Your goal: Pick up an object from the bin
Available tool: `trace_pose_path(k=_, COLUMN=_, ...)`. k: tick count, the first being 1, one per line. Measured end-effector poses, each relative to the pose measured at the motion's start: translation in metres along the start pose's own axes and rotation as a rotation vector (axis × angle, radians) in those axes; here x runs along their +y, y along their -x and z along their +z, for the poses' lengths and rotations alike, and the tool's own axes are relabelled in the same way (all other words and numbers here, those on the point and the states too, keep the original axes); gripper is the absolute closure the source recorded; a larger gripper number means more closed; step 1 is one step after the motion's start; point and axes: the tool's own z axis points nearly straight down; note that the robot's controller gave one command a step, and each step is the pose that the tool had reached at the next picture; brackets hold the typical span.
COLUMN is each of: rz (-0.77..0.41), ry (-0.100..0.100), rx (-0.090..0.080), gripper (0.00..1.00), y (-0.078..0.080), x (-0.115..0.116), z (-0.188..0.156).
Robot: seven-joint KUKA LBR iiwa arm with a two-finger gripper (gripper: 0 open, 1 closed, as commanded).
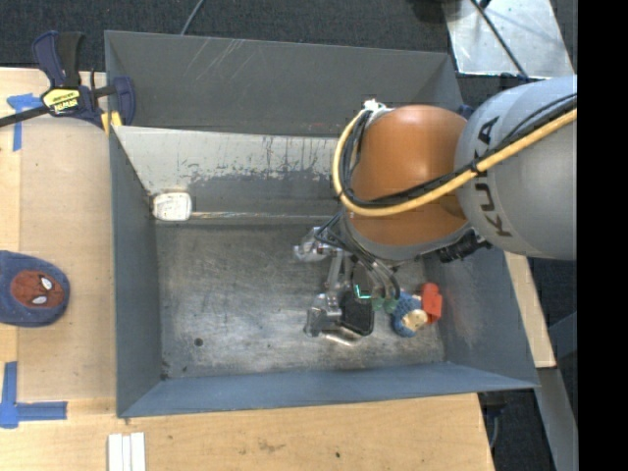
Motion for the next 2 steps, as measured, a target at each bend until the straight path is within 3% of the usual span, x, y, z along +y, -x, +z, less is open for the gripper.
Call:
trace_pose_path(k=1, rz=-0.029, ry=-0.002, rx=-0.001, gripper=0.0, y=0.009, x=-0.063, z=0.106)
trace_pose_path(k=2, rz=-0.076, ry=0.01, rx=-0.018, gripper=0.0, y=0.043, x=-0.159, z=0.113)
